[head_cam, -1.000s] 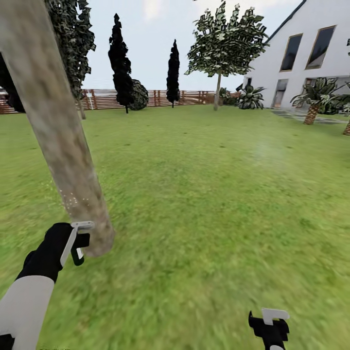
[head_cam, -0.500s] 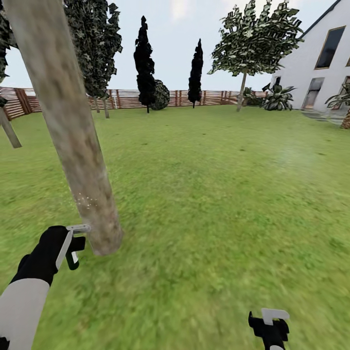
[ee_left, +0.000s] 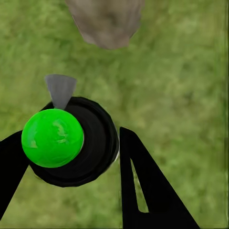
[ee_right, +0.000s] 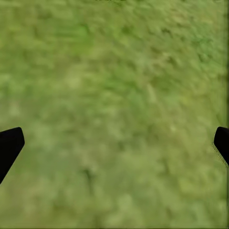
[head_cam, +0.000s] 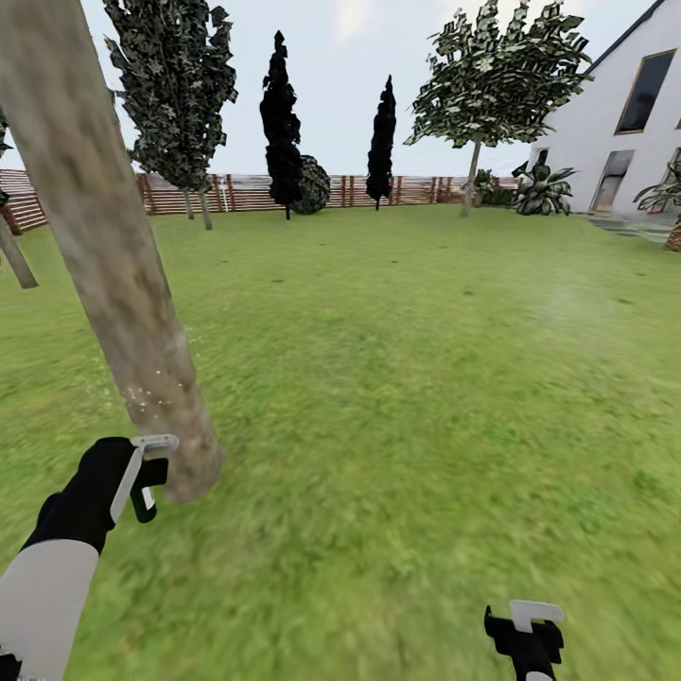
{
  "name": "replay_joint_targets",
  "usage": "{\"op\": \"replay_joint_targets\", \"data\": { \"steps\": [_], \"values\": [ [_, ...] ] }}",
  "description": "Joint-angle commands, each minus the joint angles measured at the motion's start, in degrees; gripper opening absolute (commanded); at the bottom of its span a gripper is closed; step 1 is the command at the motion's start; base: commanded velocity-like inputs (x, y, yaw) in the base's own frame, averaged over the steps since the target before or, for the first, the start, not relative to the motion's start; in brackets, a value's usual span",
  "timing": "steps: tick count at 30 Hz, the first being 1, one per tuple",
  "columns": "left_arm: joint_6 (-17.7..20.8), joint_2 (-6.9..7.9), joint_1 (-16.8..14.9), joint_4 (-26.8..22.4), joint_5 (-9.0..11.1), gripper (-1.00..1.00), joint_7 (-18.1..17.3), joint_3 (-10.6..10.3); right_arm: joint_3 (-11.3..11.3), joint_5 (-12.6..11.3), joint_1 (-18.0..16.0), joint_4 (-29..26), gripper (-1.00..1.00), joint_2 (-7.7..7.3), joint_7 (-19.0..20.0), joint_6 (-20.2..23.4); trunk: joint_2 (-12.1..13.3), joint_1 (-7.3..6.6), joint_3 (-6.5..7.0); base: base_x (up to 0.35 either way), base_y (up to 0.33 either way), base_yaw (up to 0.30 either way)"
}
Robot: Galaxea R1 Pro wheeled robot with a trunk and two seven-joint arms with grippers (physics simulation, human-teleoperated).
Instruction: In the garden, pick up the pesticide atomizer on the floor and spray pesticide onto both trees until each tree trunk is fully covered.
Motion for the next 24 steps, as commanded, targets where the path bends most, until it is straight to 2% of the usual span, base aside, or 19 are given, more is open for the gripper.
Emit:
{"op": "replay_joint_targets", "data": {
  "steps": [1, 6, 12, 15, 18, 24],
  "values": [
    [0.37, -0.06, -0.35, -0.13, -0.23, -1.00, 0.00, -0.16, -0.40, 0.60, -0.06, 0.12, 1.00, 0.00, -0.23, -0.24, -0.02, 0.00, -0.05, 0.091, -0.271, 0.184],
    [0.89, 0.00, -0.96, -0.63, 0.04, -1.00, -0.09, -0.29, -0.40, 0.60, -0.06, 0.12, 1.00, -0.04, -0.27, -0.24, -0.02, 0.00, -0.05, 0.164, -0.237, 0.254],
    [1.18, 0.33, -3.02, -0.71, -0.12, -1.00, -0.15, -0.38, -0.40, 0.60, -0.06, 0.12, 1.00, -0.09, -0.27, -0.24, -0.02, 0.00, -0.05, 0.061, -0.045, 0.277],
    [1.32, 0.23, -6.50, 0.02, -0.11, -1.00, -0.15, -0.47, -0.40, 0.60, -0.06, 0.12, 1.00, -0.13, -0.27, -0.24, -0.02, 0.00, -0.05, 0.002, -0.002, 0.259],
    [1.35, 0.02, -6.49, 0.09, -0.07, -1.00, -0.15, -0.75, -0.40, 0.60, -0.06, 0.12, 1.00, -0.14, -0.24, -0.24, -0.02, 0.00, -0.05, 0.015, -0.059, 0.069],
    [1.33, -0.04, -6.47, 0.08, -0.05, -1.00, -0.15, -0.84, -0.40, 0.62, -0.06, 0.12, 1.00, -0.23, -0.19, -0.24, -0.02, 0.00, -0.05, 0.083, -0.249, 0.004]
  ]
}}
